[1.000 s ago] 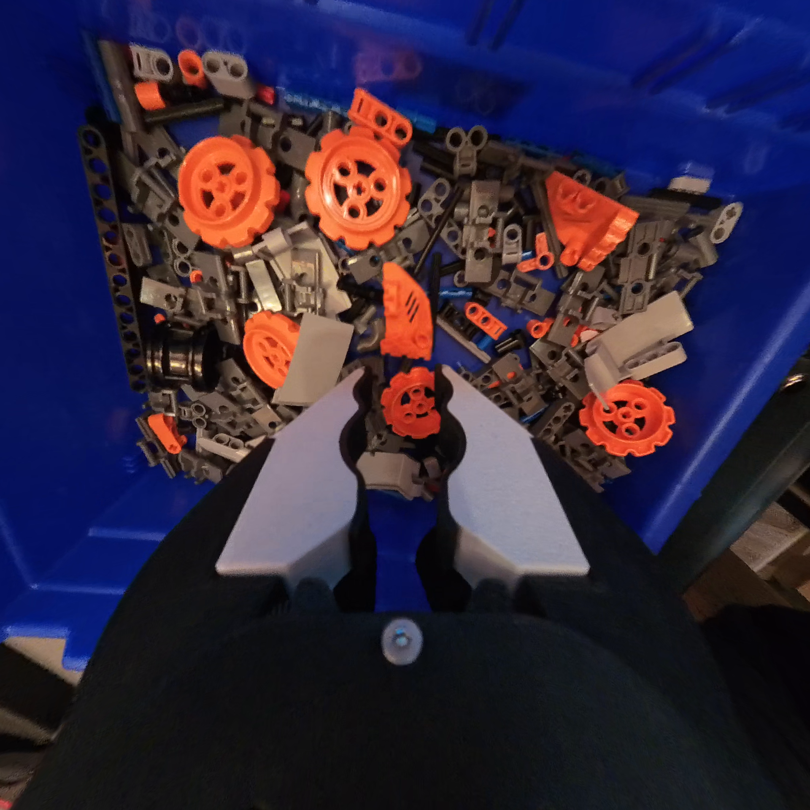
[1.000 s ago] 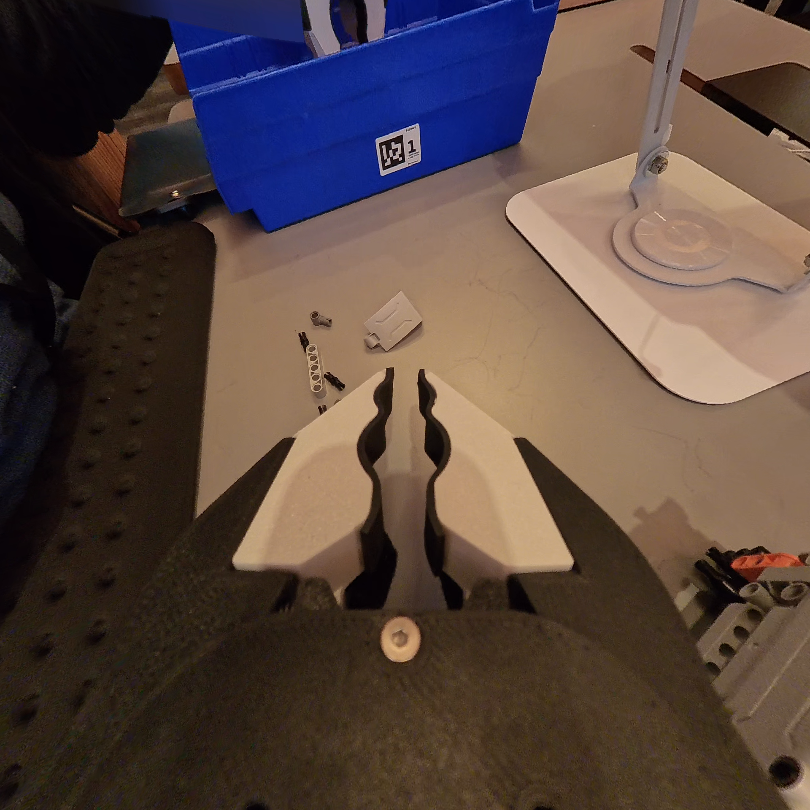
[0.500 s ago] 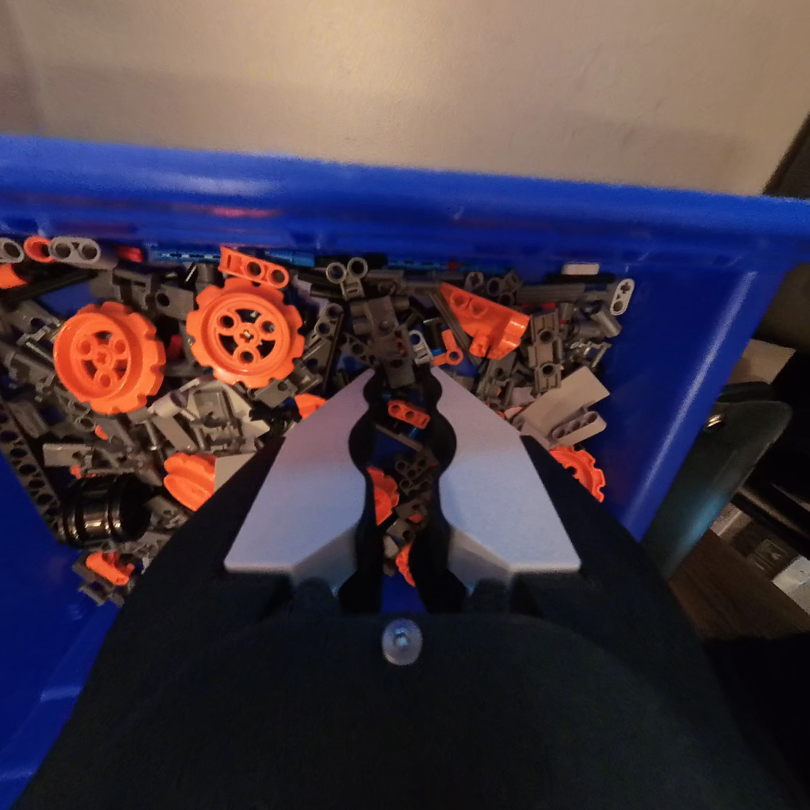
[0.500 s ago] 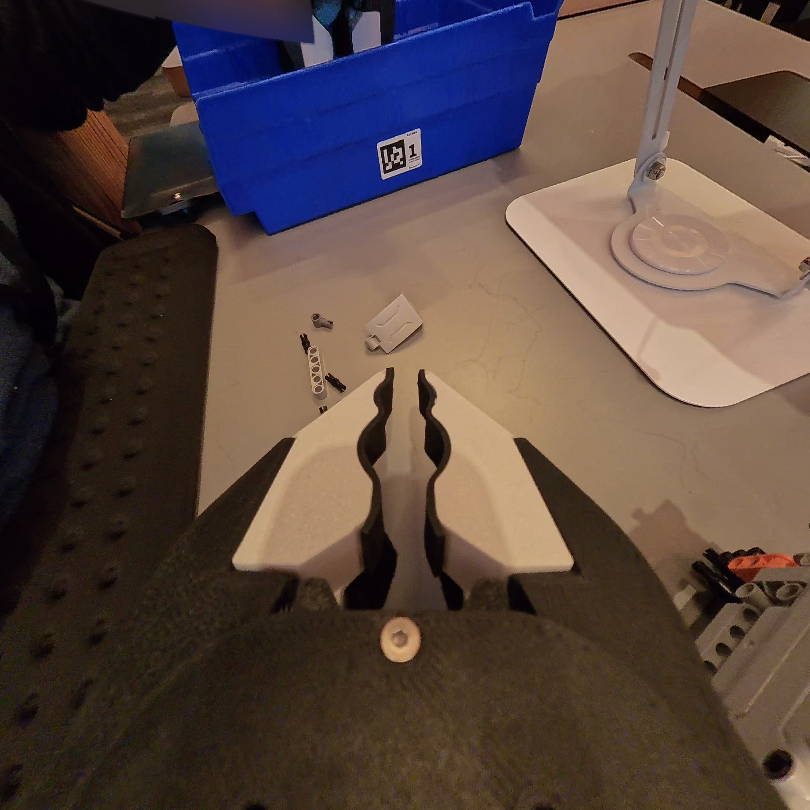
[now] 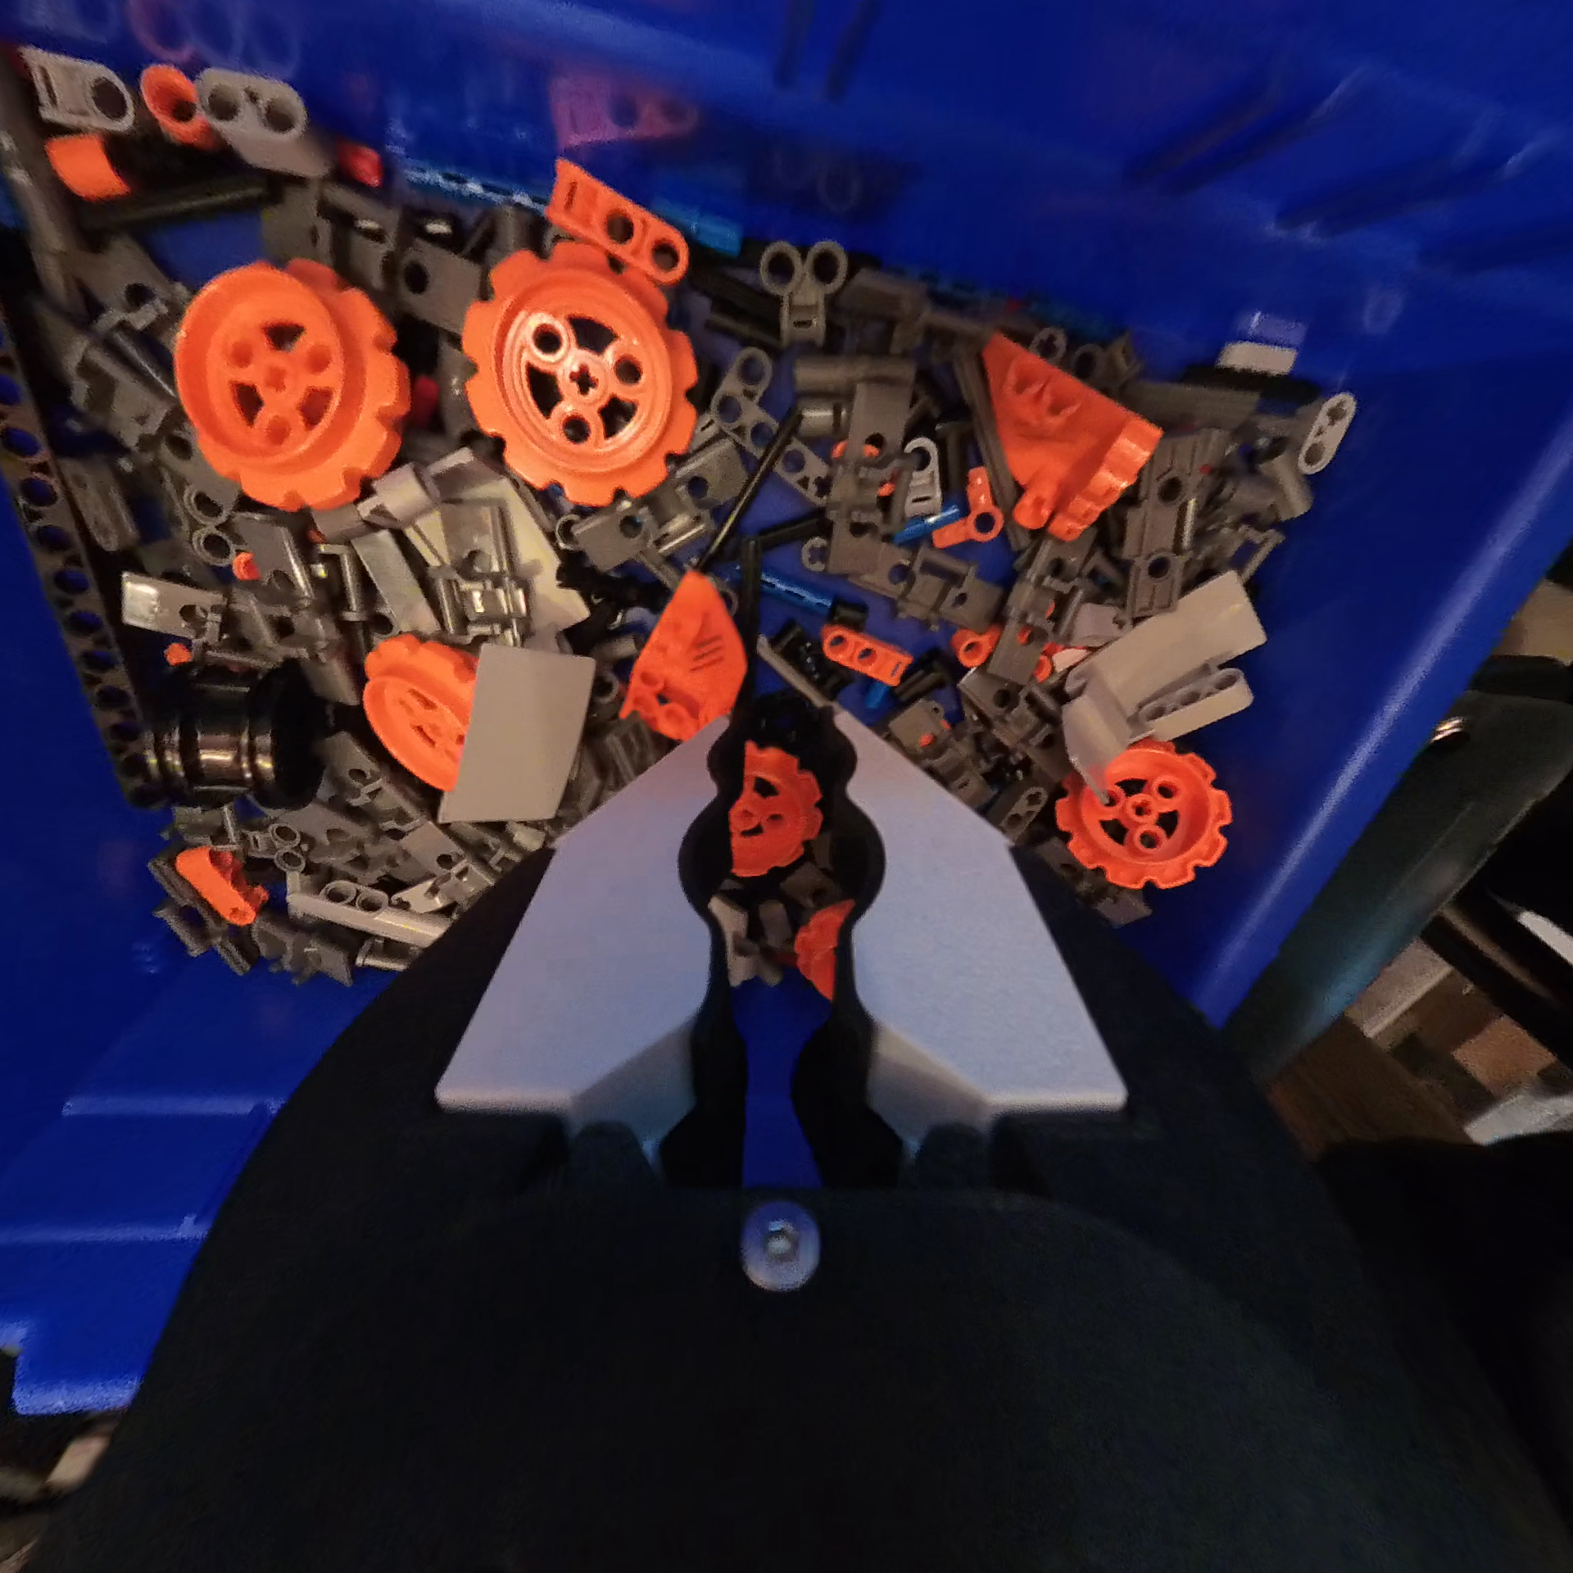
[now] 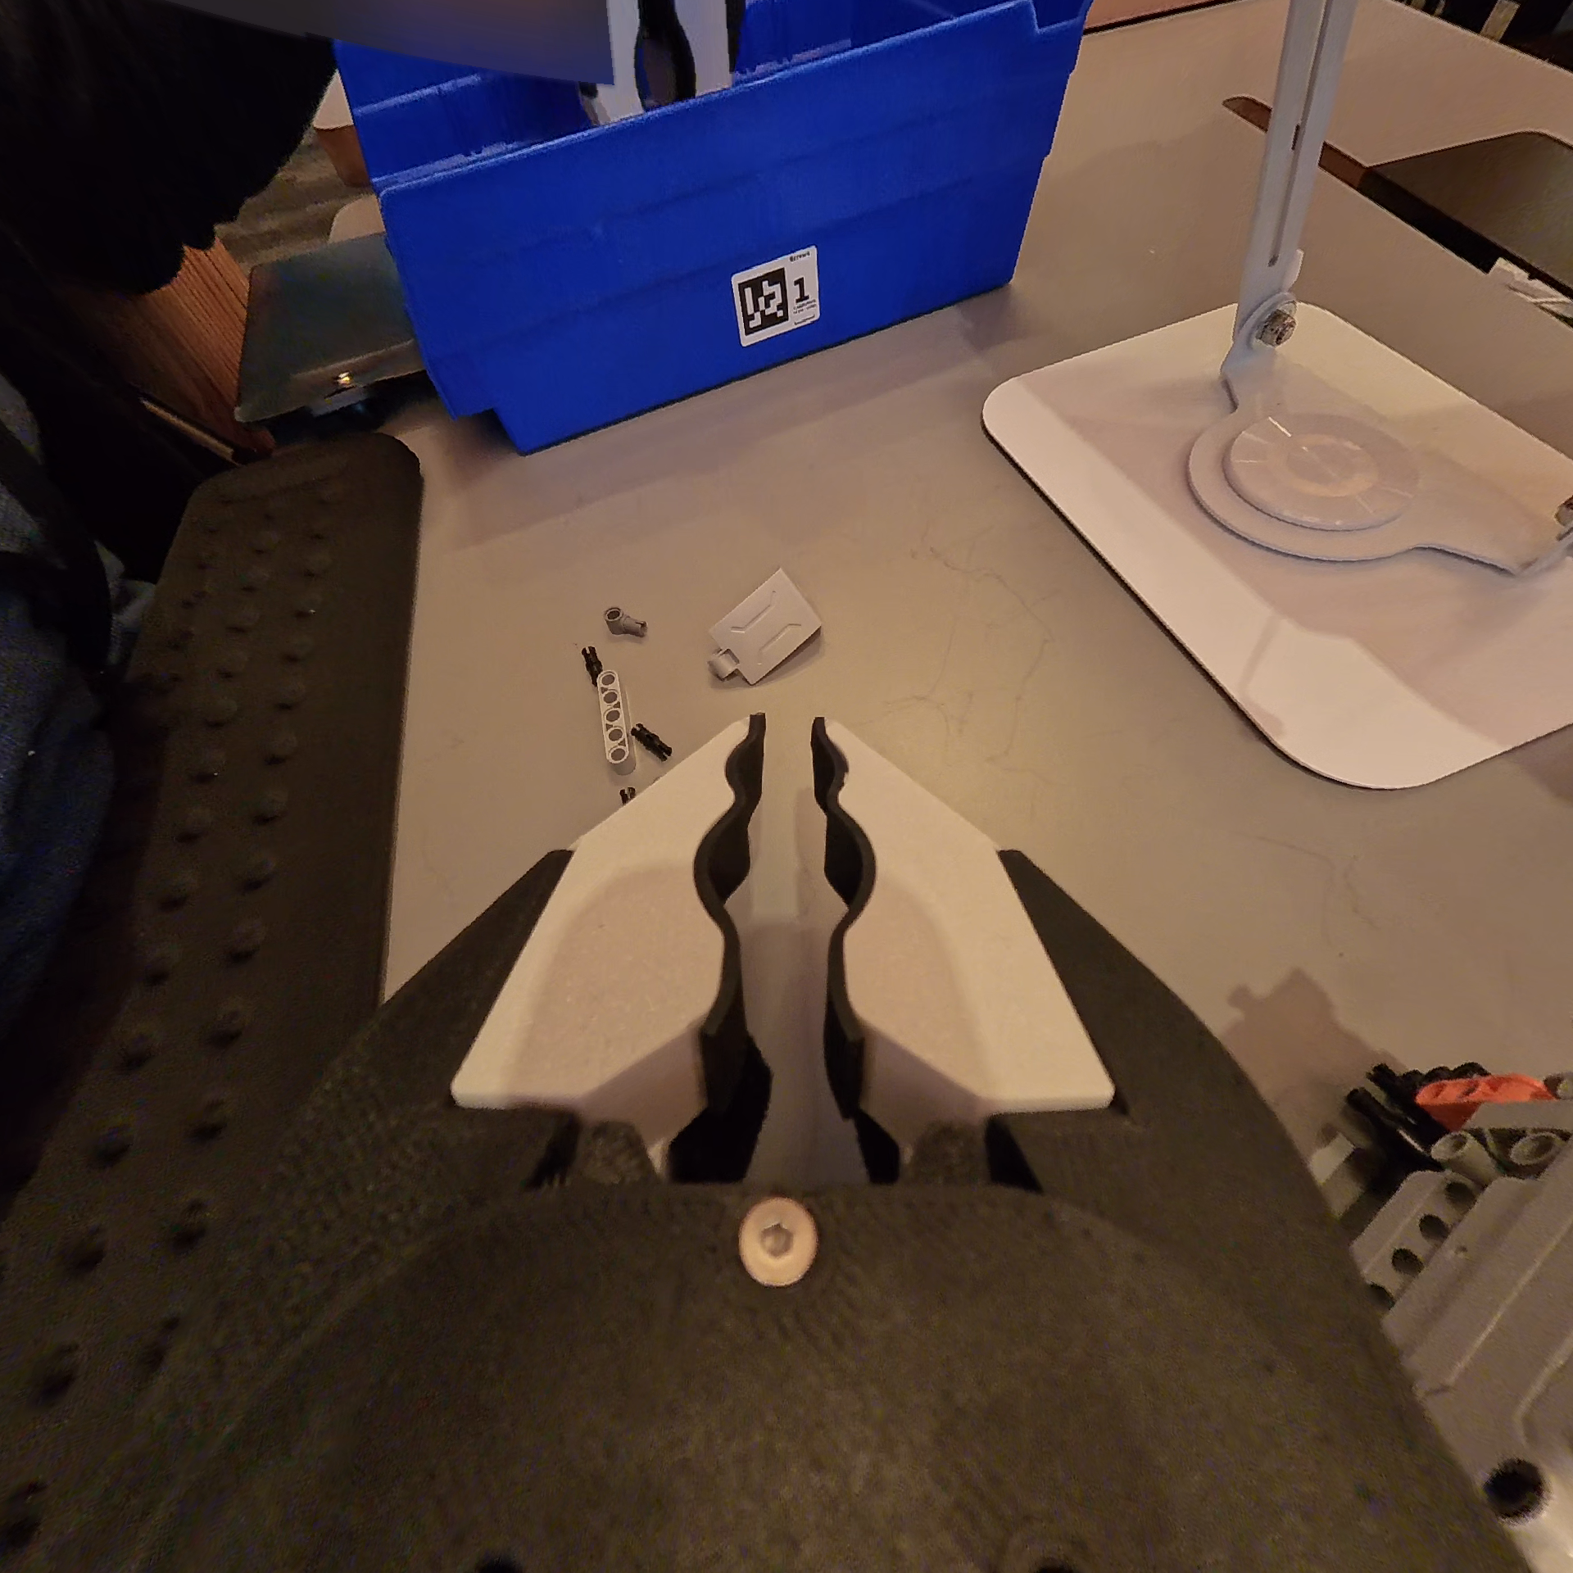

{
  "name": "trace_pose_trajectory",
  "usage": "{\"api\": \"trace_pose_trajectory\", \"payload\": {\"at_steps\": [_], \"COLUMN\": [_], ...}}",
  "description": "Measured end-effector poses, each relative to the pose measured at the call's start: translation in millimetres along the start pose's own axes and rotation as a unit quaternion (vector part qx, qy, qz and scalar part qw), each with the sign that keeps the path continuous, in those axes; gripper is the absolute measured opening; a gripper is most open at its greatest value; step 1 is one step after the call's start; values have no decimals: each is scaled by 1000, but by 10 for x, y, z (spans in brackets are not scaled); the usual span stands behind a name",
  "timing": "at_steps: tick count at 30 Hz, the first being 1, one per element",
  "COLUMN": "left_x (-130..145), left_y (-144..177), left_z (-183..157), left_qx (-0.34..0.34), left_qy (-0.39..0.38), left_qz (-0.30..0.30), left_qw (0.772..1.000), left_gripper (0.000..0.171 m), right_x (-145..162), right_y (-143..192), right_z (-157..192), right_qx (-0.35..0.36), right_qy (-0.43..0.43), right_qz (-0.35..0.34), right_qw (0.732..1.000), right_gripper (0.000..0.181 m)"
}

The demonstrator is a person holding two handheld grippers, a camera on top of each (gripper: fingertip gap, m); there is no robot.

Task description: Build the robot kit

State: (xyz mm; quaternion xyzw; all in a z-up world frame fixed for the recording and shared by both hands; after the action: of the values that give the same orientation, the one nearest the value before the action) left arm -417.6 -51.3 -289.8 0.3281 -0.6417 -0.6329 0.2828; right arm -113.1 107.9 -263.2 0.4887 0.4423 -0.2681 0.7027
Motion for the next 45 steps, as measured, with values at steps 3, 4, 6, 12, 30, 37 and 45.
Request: {"api": "trace_pose_trajectory", "payload": {"at_steps": [3,4,6,12,30,37,45], "left_x": [-114,-169,-294,-382,-262,-391,-438], "left_y": [45,50,36,-161,64,-82,-156], "left_z": [-40,-71,-122,-205,-327,-649,-626], "left_qx": [3,7,8,24,52,78,92], "left_qy": [-9,-18,-40,-57,-47,-81,-52], "left_qz": [-27,-35,-49,-7,-31,0,6], "left_qw": [1000,999,998,998,997,994,994], "left_gripper": [26,26,29,23,39,40,14], "right_x": [2,3,6,-1,7,-1,-14], "right_y": [-2,-2,-6,3,-9,-4,3], "right_z": [-1,-2,-1,0,-2,3,9], "right_qx": [0,0,-1,0,-3,-3,-3], "right_qy": [0,-1,-1,0,-2,-1,0], "right_qz": [0,1,1,-1,0,-1,-4], "right_qw": [1000,1000,1000,1000,1000,1000,1000], "right_gripper": [8,8,8,8,8,8,8]}}
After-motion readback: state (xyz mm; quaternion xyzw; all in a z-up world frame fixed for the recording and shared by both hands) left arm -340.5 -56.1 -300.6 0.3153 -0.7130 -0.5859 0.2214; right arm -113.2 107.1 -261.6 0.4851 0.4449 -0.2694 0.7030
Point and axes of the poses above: each gripper's, where its closed fingertips meet, y back along the fingers, x out of its underside, z = x × y across the jaws, the point moved 2 cm from there along y, back along the fingers, and after that the axes turned 4 degrees about -x, right-handed, at the moved point
